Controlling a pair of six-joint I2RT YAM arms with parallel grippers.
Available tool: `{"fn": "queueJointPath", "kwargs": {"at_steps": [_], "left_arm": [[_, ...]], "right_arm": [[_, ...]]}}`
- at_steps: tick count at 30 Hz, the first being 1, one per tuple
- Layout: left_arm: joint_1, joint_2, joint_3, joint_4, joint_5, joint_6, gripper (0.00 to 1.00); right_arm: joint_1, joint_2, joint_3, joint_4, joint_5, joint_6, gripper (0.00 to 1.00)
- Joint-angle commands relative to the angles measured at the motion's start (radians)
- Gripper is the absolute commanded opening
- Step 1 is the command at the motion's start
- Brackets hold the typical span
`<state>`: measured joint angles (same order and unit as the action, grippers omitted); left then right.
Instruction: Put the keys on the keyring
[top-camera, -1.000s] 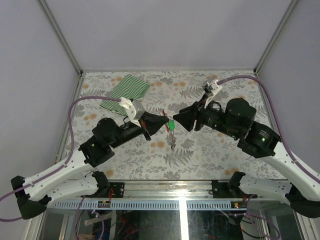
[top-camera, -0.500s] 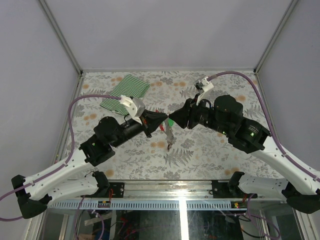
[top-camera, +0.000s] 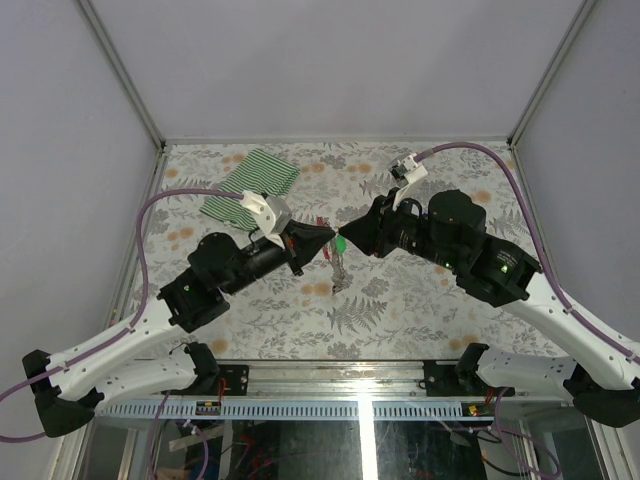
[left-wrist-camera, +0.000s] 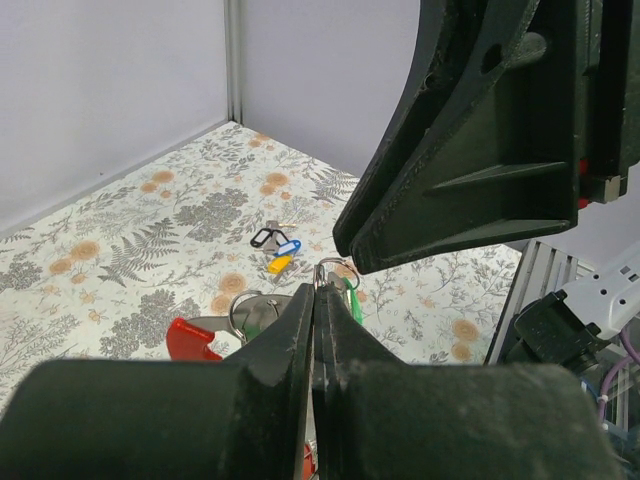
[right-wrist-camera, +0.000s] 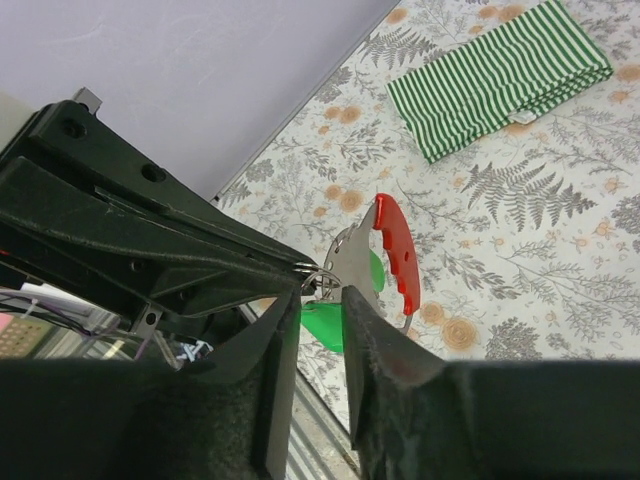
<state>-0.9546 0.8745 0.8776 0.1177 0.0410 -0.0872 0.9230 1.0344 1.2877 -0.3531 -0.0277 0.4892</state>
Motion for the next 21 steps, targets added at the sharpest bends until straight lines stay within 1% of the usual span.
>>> {"fn": "queueJointPath", "kwargs": {"at_steps": [1, 2, 3, 6, 9, 14, 18, 19, 21], "left_arm": [[0.001, -0.008, 0.046, 0.053, -0.008, 0.019, 0.0], [0.001, -0.007, 0.045, 0.052, -0.007, 0.02, 0.0], [0.003, -0.006, 0.047, 0.052, -0.009, 0.019, 0.0], [0.001, -0.004, 0.049, 0.049, -0.009, 0.019, 0.0], [0.001, -0.002, 0.052, 0.049, -0.005, 0.019, 0.0], [0.002, -0.004, 0.052, 0.045, -0.007, 0.021, 0.0], [0.002, -0.002, 0.054, 0.046, -0.007, 0.021, 0.0], [0.001, -0.002, 0.054, 0.046, -0.006, 0.021, 0.0], [0.001, -0.002, 0.054, 0.047, -0.006, 0.021, 0.0]], "right_arm": [[0.006, -0.009, 0.016, 0.082, -0.006, -0.001, 0.36], [0.006, -0.014, 0.01, 0.095, -0.01, 0.002, 0.4], [0.005, -0.02, 0.003, 0.108, -0.014, 0.004, 0.41], [0.005, -0.023, -0.005, 0.123, -0.03, 0.004, 0.41], [0.006, 0.003, 0.01, 0.097, -0.052, -0.002, 0.41], [0.005, 0.028, 0.024, 0.065, -0.056, -0.006, 0.34], [0.006, 0.038, 0.035, 0.041, -0.054, -0.013, 0.32], [0.005, 0.039, 0.036, 0.037, -0.054, -0.014, 0.3], [0.006, 0.038, 0.036, 0.036, -0.049, -0.014, 0.22]]}}
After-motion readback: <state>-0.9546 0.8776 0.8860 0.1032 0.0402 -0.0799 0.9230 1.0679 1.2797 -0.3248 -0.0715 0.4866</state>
